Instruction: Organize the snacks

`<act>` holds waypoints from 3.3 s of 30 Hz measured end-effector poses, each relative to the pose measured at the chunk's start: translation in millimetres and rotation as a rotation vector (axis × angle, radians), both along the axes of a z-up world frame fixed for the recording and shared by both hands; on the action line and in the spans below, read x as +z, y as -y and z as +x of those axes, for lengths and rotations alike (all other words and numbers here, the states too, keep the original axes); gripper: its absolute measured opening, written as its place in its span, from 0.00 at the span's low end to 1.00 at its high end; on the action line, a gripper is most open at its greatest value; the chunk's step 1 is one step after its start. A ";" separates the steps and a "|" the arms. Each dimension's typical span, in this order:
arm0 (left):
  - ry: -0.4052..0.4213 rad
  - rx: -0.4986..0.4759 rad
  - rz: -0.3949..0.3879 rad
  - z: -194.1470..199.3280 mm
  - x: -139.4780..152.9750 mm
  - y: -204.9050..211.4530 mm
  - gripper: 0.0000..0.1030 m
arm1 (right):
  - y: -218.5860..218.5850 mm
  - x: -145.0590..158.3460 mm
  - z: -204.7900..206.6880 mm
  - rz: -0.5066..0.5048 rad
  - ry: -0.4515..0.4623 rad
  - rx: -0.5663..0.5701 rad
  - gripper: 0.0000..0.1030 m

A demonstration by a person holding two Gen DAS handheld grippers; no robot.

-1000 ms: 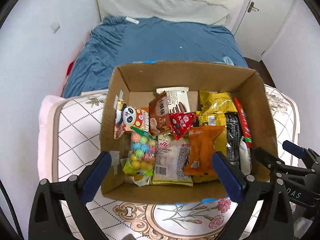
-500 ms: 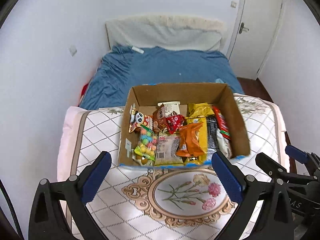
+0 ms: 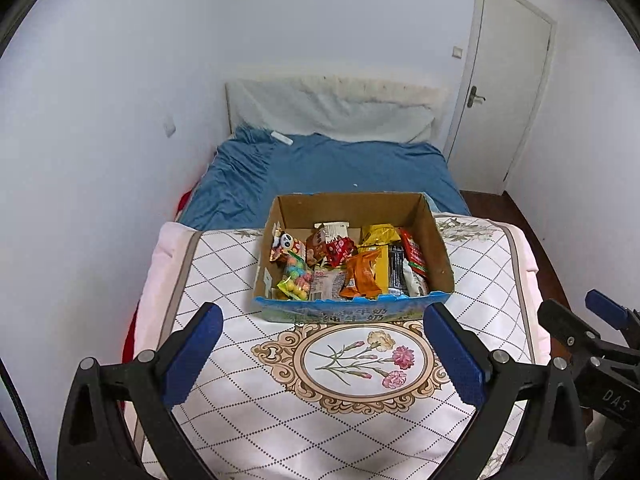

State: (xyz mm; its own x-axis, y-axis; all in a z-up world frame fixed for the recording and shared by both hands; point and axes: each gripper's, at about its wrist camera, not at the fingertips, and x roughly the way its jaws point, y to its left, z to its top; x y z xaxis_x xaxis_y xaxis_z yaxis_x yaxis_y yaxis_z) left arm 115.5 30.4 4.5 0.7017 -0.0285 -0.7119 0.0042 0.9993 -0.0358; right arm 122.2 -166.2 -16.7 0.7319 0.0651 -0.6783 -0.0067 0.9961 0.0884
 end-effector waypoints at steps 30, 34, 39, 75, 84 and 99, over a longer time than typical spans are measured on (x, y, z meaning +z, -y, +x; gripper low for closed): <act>0.068 0.012 0.034 -40.8 5.6 9.8 1.00 | 0.8 10.0 -35.5 -0.027 0.057 -0.015 0.99; 0.066 0.020 0.032 -34.4 -0.5 10.7 1.00 | 2.2 5.1 -27.3 -0.038 0.059 -0.027 0.99; 0.058 0.021 0.029 -26.7 -3.8 9.8 1.00 | 2.9 -0.2 -19.3 -0.045 0.056 -0.037 0.99; 0.091 0.055 0.033 -31.1 6.1 3.4 1.00 | 3.8 11.9 -21.4 -0.052 0.088 -0.019 1.00; 0.098 0.051 0.035 -32.8 8.4 4.4 1.00 | 5.9 15.9 -22.9 -0.058 0.097 -0.012 1.00; 0.098 0.044 0.038 -34.0 8.9 5.7 1.00 | 6.6 14.4 -23.7 -0.056 0.092 -0.004 1.00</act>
State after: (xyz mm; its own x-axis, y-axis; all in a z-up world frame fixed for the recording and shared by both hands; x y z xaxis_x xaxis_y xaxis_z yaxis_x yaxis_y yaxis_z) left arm 81.5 24.7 13.4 0.7683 0.0301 -0.6394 -0.0384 0.9993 0.0009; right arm 98.5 -172.7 -2.3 0.7912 0.0264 -0.6110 -0.0086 0.9994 0.0321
